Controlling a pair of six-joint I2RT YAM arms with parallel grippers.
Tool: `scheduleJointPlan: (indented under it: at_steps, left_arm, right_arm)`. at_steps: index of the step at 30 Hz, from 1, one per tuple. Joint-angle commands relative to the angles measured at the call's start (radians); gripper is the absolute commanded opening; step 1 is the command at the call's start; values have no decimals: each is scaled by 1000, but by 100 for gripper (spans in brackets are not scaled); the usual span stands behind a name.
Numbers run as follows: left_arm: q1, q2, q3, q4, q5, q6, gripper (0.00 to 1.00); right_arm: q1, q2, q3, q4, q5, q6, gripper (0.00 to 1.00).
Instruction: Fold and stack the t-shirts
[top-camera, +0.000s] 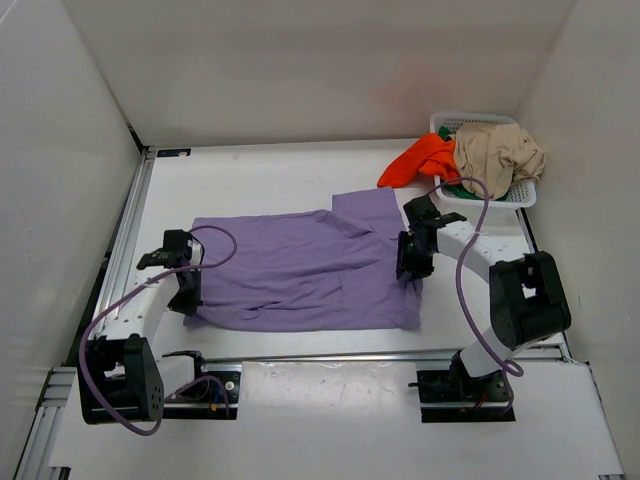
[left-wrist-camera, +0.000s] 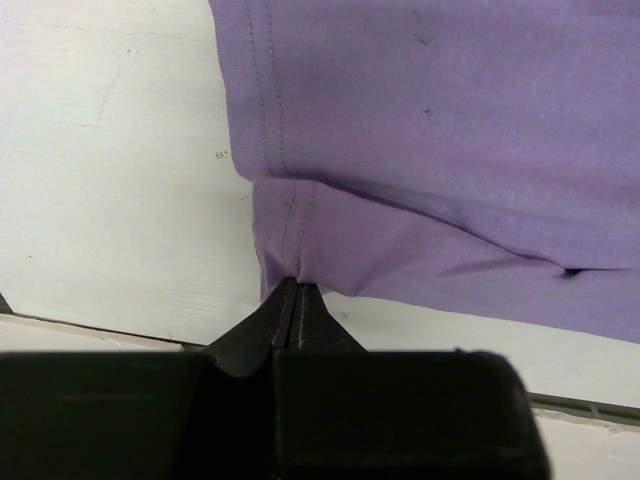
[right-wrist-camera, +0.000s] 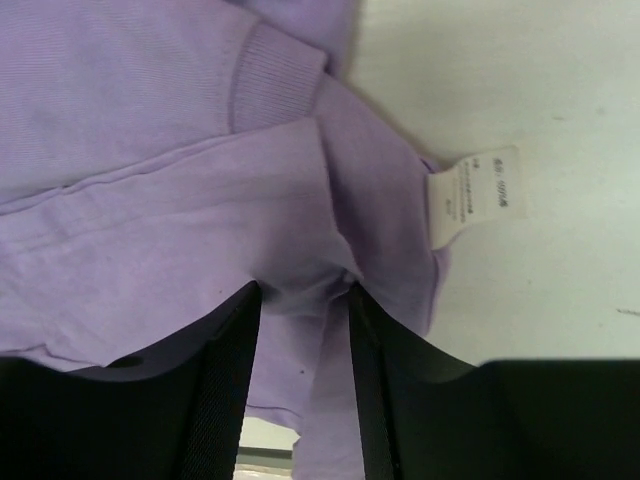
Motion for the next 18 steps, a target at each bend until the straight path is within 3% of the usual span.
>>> scheduleJointPlan:
  at_steps: [1, 8, 11, 12, 14, 18]
  left_arm:
    - [-5, -27, -2, 9, 9, -1, 10]
    - [-5, -27, -2, 9, 19, -1, 10]
    - [-5, -27, -2, 9, 19, -1, 10]
    - [-5, -27, -2, 9, 19, -1, 10]
    - [-5, -27, -2, 9, 8, -1, 10]
    - [-5, -92, 30, 29, -55, -1, 10]
  right_arm:
    - [10, 9, 22, -44, 60, 11, 46]
    - [39, 21, 4, -64, 113, 40, 43]
    - [48, 21, 4, -64, 102, 31, 31]
    - [59, 21, 14, -64, 102, 31, 17]
    - [68, 3, 25, -64, 113, 43, 4]
    - [68, -80, 117, -115, 178, 43, 0]
